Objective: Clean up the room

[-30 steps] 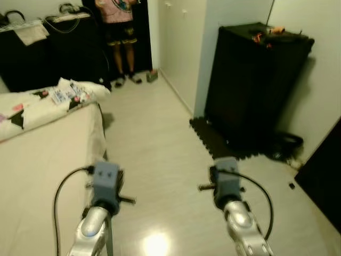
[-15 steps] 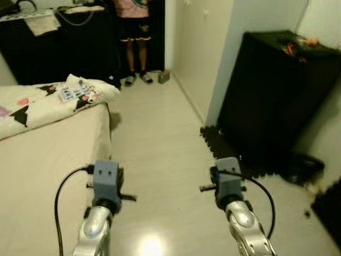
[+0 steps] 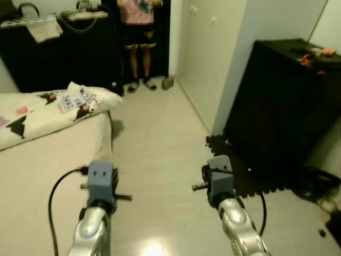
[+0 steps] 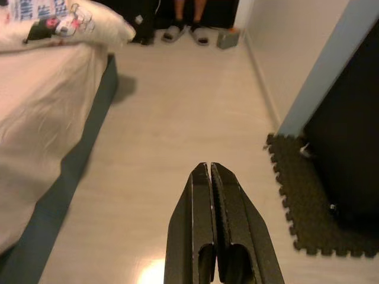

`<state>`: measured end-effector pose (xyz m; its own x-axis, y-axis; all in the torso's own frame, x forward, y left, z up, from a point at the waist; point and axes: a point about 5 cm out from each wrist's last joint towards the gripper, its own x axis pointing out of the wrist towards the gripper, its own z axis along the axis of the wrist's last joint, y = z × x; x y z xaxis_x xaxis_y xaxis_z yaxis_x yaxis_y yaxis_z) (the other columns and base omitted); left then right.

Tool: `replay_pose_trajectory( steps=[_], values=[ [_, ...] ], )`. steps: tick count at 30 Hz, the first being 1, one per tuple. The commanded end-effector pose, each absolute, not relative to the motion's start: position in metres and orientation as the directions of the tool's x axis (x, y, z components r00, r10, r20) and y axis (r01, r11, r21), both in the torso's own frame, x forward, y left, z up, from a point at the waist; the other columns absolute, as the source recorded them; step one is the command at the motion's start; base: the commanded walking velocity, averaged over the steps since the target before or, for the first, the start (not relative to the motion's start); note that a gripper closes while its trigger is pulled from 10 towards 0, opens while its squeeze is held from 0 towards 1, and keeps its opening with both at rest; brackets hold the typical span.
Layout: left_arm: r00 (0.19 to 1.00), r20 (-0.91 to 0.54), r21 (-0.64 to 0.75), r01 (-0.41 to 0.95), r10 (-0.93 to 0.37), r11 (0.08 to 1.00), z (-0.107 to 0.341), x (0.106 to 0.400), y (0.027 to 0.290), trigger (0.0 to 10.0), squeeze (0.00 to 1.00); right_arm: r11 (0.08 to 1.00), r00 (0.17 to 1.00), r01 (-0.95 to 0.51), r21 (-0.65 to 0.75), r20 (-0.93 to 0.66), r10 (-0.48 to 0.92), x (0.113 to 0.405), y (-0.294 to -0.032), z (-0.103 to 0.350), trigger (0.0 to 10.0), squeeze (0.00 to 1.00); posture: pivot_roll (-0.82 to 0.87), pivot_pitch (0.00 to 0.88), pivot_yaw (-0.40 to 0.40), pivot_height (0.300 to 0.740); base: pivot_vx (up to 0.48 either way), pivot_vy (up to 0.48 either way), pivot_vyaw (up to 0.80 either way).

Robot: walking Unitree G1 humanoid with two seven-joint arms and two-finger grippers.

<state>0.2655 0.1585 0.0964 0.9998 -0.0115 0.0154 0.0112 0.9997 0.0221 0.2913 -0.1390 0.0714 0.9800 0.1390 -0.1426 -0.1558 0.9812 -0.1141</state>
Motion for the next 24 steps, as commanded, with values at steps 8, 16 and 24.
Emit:
replay_pose_trajectory(
  steps=[8, 16, 24],
  values=[
    [0.998, -0.031, 0.004, -0.06, 0.06, 0.998, 0.081, 0.256, 0.158, 10.0, 0.0, 0.964, 0.971, -0.216, -0.154, -0.14, 0.195, 0.297, -0.143, 0.078, 10.0, 0.0, -0.08, 0.059, -0.107, 0.74, 0.341, 0.0, 0.0],
    [0.999, -0.025, 0.005, -0.043, 0.043, 0.999, 0.08, 0.256, 0.152, 10.0, 0.0, 0.964, 0.973, -0.206, -0.168, -0.144, 0.183, 0.297, -0.149, 0.078, 10.0, 0.0, -0.08, 0.064, -0.089, 0.74, 0.339, 0.0, 0.0],
    [1.0, -0.015, 0.019, -0.02, 0.02, 1.0, 0.085, 0.264, 0.156, 10.0, 0.0, 0.973, 0.978, -0.174, -0.149, -0.146, 0.152, 0.293, -0.151, 0.075, 10.0, 0.0, -0.08, 0.068, -0.062, 0.74, 0.34, 0.0, 0.0]
  ],
)
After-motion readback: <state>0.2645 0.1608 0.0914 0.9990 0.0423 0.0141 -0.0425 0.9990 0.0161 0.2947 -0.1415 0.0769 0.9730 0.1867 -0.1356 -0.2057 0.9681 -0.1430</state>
